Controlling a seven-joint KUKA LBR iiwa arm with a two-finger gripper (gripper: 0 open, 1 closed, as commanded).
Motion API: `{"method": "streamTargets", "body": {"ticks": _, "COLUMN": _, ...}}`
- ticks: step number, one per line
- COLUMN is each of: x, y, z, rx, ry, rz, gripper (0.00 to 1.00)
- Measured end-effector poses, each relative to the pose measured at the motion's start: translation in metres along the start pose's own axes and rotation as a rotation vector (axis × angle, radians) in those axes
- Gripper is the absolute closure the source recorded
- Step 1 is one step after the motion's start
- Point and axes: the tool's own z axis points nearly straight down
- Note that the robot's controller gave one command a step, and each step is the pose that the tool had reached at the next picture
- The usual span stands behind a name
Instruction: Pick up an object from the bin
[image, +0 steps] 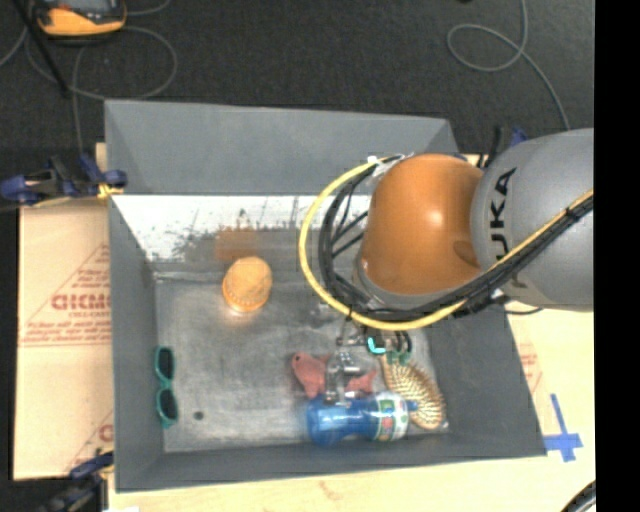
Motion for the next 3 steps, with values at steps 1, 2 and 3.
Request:
{"method": "streamTargets", "body": {"ticks": 1, "x": -0.002, "y": 0.0, "z": -0.004, "rx": -0.001, "ry": -0.008, "rz": 0.002, "gripper": 0.0}}
{"method": "streamTargets", "body": {"ticks": 2, "x": -0.021, "y": -0.017, "z": 0.051, "rx": -0.002, "ry": -0.015, "rz": 0.051, "gripper": 0.0}}
{"method": "streamTargets", "body": {"ticks": 3, "x": -0.042, "y": -0.019, "z": 0.131, "rx": 0.0, "ry": -0.023, "rz": -0.061, "gripper": 1.0}}
